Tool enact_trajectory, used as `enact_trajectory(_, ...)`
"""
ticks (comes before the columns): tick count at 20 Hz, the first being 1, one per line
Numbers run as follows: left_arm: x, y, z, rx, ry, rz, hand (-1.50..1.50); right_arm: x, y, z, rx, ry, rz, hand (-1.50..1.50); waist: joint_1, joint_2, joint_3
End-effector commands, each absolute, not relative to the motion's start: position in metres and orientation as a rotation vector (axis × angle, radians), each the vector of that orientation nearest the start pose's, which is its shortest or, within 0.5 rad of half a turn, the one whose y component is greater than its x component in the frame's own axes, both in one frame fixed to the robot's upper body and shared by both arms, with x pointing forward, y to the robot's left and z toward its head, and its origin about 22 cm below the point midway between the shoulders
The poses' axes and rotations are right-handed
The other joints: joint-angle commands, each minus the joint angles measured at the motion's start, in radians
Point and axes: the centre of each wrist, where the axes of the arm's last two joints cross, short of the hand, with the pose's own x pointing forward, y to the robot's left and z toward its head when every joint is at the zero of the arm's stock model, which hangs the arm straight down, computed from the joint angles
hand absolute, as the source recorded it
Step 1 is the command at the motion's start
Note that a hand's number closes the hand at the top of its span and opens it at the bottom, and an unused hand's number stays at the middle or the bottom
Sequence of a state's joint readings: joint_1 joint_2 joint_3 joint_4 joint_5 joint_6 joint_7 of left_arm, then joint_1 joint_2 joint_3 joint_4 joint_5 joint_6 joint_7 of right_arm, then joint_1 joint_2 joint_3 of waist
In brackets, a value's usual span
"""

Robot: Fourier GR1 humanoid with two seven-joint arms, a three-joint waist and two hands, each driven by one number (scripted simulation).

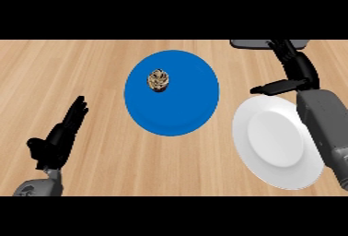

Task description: Pick the cupcake from the plate and place it in the plate

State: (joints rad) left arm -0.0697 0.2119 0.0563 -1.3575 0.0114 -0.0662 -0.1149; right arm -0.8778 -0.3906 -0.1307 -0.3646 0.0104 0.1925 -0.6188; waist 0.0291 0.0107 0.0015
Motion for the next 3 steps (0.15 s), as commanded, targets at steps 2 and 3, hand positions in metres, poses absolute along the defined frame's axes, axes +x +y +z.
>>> enact_trajectory(2,0.255,0.296,-0.007,0.117,-1.539,-0.149,0.00,0.399,-0.365,0.032,-0.068,-1.854,0.332,-1.50,0.008,0.003,0.001)
enact_trajectory(3,0.254,0.290,-0.023,0.113,-1.546,-0.171,0.00,0.412,-0.337,0.033,-0.107,-1.851,0.346,-1.50,0.012,0.006,0.001)
